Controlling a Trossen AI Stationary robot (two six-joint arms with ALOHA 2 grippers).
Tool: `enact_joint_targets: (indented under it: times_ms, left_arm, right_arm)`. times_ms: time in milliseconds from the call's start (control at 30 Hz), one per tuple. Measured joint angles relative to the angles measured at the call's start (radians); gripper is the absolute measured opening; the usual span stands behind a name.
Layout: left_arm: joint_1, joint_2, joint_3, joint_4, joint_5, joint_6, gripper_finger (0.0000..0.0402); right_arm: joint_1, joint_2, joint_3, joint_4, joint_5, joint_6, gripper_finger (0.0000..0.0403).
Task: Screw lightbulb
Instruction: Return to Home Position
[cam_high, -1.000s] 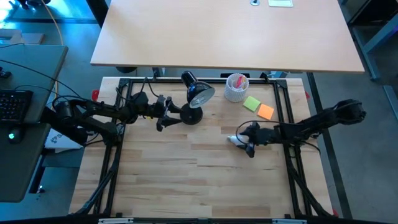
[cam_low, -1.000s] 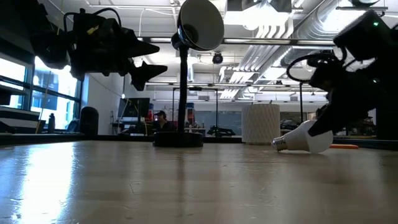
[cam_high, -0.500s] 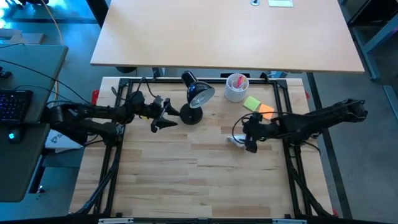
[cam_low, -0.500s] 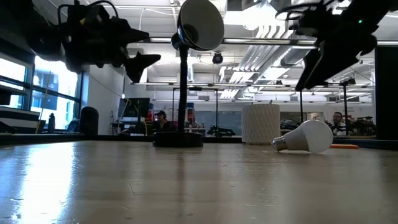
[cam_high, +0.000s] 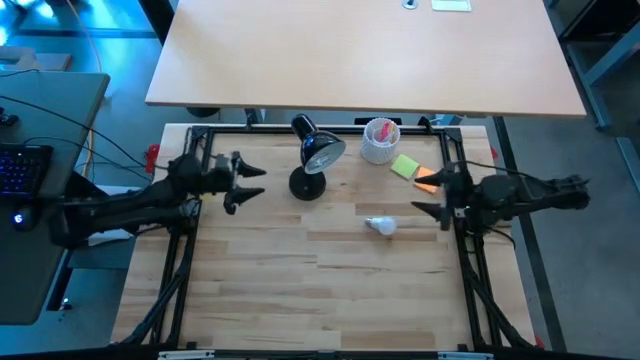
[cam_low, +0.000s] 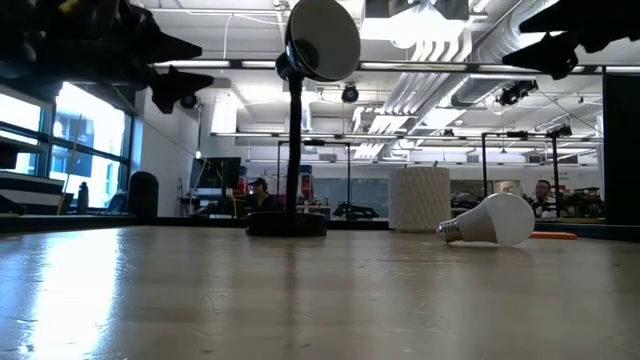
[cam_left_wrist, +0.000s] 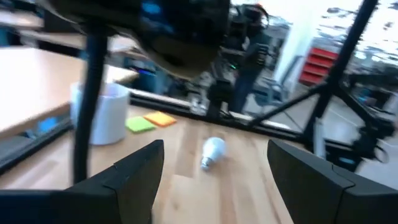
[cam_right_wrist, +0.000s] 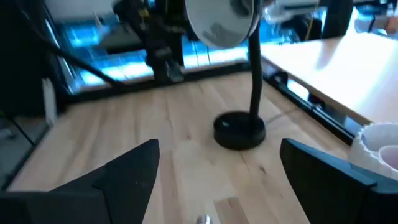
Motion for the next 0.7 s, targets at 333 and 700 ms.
enact_joint_targets:
  times_ms: [333,700]
  left_arm:
    - [-0.011,-0.189,-0.047,-0.104,-0.160,-0.018,0.0280]
    - [-0.050,-0.221,-0.047,-0.110,-0.175,-0.012,0.0280]
  right_arm:
    - [-0.002,-0.262,-0.224,0.228,-0.142,-0.003,0.0329]
    - [-0.005,-0.324,-0.480,0.548,-0.244,-0.024,0.0237]
